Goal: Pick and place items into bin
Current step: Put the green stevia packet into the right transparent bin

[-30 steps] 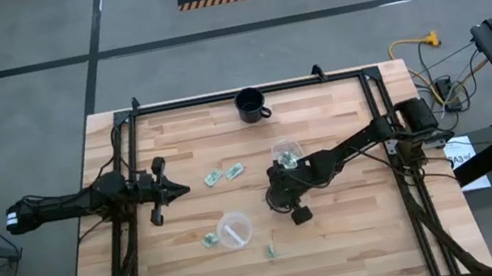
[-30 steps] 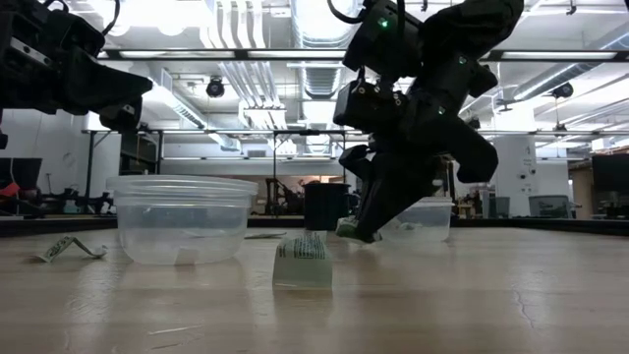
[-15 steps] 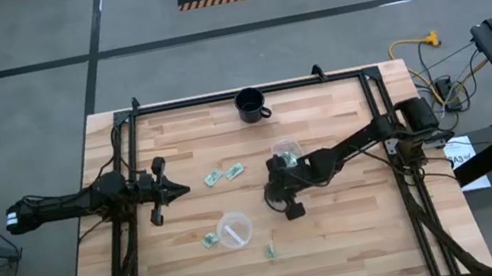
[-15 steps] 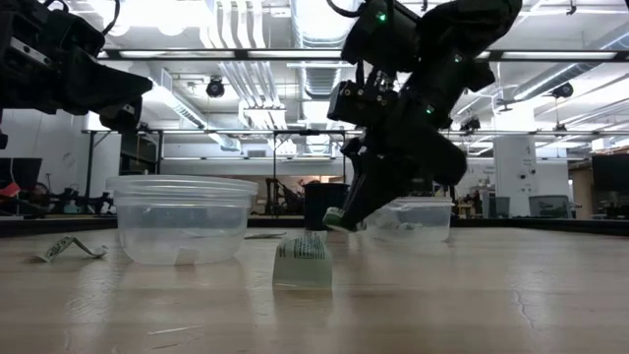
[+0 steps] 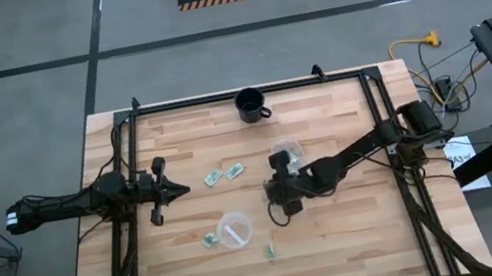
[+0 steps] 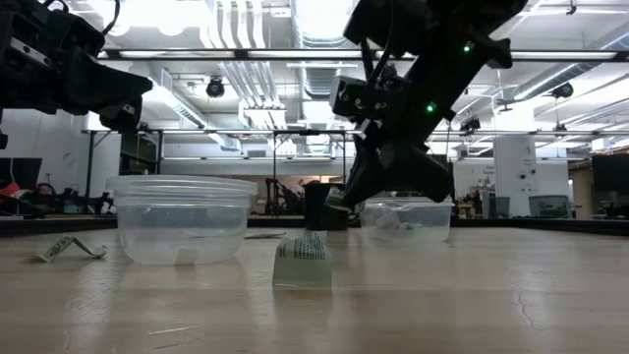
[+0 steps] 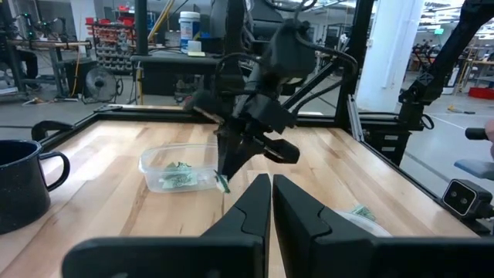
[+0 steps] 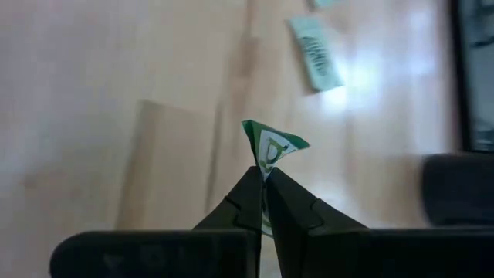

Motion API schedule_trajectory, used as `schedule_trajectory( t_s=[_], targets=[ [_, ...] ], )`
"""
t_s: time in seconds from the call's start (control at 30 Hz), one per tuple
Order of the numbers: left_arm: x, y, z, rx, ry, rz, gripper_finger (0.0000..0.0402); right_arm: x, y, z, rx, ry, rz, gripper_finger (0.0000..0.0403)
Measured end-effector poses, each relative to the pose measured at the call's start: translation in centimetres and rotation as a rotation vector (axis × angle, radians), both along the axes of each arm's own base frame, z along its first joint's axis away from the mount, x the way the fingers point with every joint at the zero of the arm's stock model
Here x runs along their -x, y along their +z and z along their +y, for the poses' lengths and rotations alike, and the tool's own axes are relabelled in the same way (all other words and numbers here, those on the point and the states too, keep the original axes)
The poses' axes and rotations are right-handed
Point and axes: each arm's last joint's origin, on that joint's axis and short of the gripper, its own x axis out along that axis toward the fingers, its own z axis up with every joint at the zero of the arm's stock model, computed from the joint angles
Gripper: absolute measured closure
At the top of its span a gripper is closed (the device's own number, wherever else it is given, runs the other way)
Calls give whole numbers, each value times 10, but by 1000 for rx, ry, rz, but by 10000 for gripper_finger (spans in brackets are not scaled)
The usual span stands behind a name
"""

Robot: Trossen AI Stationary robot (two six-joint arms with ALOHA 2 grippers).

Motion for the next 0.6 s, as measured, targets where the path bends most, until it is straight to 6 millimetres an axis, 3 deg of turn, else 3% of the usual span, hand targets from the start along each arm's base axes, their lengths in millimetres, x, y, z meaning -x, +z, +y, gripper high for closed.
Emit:
schedule_trajectory(
  t_s=[0.3, 0.6],
  targets=[
    [0, 0, 0, 0, 0, 0, 402, 6, 8, 9, 297, -122, -24, 396],
    [0, 0, 0, 0, 0, 0, 402, 20, 7, 3, 386, -251, 18, 396]
  ],
)
